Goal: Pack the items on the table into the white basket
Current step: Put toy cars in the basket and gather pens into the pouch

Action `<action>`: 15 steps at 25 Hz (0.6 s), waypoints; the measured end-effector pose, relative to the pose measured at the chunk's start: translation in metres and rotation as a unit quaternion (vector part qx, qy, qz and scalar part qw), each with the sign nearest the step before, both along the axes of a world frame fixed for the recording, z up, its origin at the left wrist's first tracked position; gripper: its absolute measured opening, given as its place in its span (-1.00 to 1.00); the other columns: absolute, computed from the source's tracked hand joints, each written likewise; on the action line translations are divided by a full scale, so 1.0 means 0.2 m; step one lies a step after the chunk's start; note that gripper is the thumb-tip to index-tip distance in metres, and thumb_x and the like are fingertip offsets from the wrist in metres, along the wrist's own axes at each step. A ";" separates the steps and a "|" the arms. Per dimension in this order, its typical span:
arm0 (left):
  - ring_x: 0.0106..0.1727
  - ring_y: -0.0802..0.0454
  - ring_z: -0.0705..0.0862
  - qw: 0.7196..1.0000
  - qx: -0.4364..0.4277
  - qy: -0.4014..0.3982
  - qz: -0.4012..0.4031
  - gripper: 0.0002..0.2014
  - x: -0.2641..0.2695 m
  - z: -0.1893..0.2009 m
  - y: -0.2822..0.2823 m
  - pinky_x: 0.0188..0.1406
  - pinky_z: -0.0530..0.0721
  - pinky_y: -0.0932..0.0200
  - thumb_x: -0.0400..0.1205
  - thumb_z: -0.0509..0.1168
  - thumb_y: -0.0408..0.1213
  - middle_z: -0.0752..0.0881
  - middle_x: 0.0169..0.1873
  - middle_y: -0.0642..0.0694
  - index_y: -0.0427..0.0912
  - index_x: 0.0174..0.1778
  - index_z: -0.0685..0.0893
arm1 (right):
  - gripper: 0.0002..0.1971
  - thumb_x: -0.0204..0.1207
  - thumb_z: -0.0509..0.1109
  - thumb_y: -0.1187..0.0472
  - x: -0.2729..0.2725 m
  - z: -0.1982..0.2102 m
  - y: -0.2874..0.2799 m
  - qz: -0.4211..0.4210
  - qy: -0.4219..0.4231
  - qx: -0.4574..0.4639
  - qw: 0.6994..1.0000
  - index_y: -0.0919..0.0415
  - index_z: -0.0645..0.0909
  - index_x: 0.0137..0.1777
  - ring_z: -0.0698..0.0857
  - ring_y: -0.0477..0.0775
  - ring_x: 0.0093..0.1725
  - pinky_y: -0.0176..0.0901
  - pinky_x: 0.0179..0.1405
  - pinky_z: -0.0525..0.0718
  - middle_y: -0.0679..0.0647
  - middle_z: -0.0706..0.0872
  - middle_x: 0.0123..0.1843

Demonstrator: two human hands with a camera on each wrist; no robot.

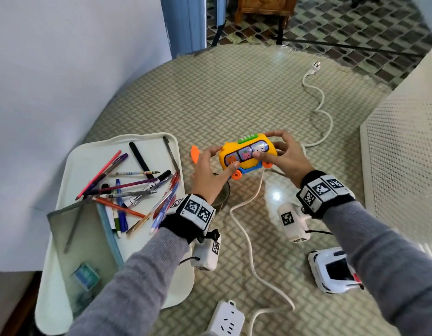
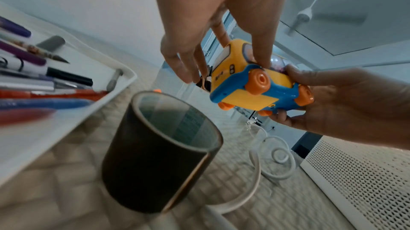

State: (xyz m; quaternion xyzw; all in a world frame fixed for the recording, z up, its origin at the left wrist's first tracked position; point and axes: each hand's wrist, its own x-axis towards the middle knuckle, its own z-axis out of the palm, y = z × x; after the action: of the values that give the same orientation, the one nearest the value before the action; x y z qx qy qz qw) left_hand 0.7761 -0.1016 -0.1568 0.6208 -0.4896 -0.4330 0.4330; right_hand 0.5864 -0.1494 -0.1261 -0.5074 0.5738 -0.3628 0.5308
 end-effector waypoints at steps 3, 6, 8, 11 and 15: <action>0.24 0.00 0.66 0.997 -0.019 0.080 -0.004 -0.48 0.06 0.08 0.04 0.25 0.65 -0.01 0.38 0.58 -0.11 0.66 0.16 -0.04 0.18 0.17 0.47 | -0.48 0.31 0.62 0.30 0.04 0.09 0.05 0.025 -0.036 -0.022 0.999 0.03 0.50 0.22 0.76 0.08 0.00 -0.12 -0.17 0.73 0.18 0.74 0.10; 0.09 0.09 0.73 0.992 -0.017 0.121 -0.018 -0.43 0.13 0.14 0.10 0.04 0.73 0.16 0.41 0.56 -0.32 0.68 0.09 -0.03 -0.01 0.27 0.46 | -0.48 0.34 0.57 0.37 0.09 0.13 0.11 0.049 -0.065 -0.024 0.996 0.11 0.47 0.26 0.76 -0.01 -0.09 -0.22 -0.27 0.71 0.17 0.73 0.08; 0.06 0.14 0.74 0.992 -0.012 0.120 -0.034 -0.38 0.18 0.17 0.14 -0.02 0.72 0.23 0.39 0.57 -0.31 0.69 0.10 -0.02 -0.02 0.30 0.45 | -0.47 0.35 0.56 0.36 0.14 0.14 0.16 0.073 -0.081 -0.017 0.994 0.13 0.47 0.29 0.76 0.02 -0.06 -0.22 -0.25 0.70 0.19 0.74 0.11; 0.02 0.23 0.73 0.993 -0.009 0.120 -0.012 -0.37 0.28 0.19 0.23 -0.11 0.70 0.35 0.40 0.56 -0.40 0.69 0.14 -0.07 -0.16 0.35 0.47 | -0.45 0.34 0.59 0.29 0.26 0.14 0.19 0.134 -0.062 -0.014 0.989 0.13 0.48 0.31 0.76 0.06 0.03 -0.19 -0.18 0.71 0.19 0.75 0.14; -0.06 0.36 0.70 0.995 -0.066 0.053 0.060 -0.42 0.48 0.15 0.32 -0.11 0.65 0.40 0.33 0.59 -0.44 0.70 0.03 0.06 -0.14 0.24 0.53 | -0.60 0.47 0.51 0.23 0.40 0.07 0.09 0.189 0.018 -0.029 0.981 0.18 0.54 0.29 0.70 -0.16 -0.12 -0.44 -0.25 0.61 0.18 0.73 0.13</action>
State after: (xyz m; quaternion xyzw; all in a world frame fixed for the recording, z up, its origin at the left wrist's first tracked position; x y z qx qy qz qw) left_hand 0.8717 -0.0370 -0.1278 0.5957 -0.4553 -0.4053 0.5231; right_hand 0.6671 -0.1312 -0.1112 -0.6283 0.4661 -0.2634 0.5644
